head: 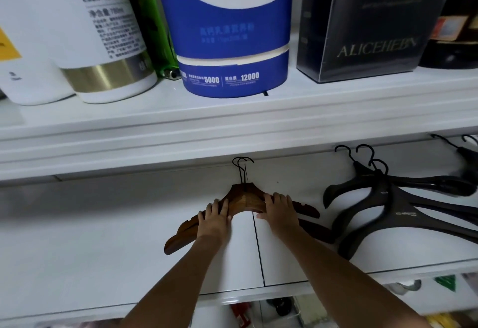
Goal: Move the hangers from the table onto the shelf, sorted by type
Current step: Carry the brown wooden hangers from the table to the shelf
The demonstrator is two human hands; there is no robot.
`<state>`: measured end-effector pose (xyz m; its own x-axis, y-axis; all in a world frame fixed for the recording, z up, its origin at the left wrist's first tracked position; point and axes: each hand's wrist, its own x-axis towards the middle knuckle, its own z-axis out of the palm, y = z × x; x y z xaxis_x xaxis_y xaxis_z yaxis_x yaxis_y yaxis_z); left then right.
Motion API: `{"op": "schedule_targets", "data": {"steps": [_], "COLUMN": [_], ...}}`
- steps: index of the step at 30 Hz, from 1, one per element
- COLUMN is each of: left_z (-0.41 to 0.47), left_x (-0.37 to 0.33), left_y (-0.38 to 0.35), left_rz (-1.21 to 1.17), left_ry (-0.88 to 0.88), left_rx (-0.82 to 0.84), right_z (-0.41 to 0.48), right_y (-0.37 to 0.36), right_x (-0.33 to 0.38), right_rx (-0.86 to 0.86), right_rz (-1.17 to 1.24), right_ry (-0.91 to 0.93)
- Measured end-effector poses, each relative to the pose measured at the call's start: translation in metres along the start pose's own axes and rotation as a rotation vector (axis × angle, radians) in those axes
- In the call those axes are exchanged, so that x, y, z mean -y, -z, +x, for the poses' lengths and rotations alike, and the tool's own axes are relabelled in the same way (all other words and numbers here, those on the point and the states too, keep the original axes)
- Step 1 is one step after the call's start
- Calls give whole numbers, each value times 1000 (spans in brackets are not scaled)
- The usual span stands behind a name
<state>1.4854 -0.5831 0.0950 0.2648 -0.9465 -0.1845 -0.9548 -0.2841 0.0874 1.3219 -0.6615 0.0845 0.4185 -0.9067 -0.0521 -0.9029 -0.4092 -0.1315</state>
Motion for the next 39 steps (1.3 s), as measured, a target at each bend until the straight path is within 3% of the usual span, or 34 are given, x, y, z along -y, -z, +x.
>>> {"op": "schedule_targets", "data": {"steps": [8, 13, 17, 24, 31, 39], "left_z": [-14, -21, -19, -2, -4, -55], "left_x": [-2, 1, 4, -27, -108, -250], "left_y": [-5, 3, 23, 85, 124, 123], "left_rz": [-143, -98, -27, 45, -3, 13], "left_ry": [1, -5, -15, -417, -641, -900], "left_rx": [26, 44, 10, -90, -65, -90], "right_z": [-6, -9, -16, -44, -97, -198], "right_y": [6, 15, 36, 92, 138, 165], "right_x": [9, 8, -1, -27, -81, -164], "right_rx": [35, 95, -36, -178, -237, -341], "right_rz": [-76, -96, -66, -40, -64, -73], "right_ry": [-46, -58, -24, 7, -150, -407]}}
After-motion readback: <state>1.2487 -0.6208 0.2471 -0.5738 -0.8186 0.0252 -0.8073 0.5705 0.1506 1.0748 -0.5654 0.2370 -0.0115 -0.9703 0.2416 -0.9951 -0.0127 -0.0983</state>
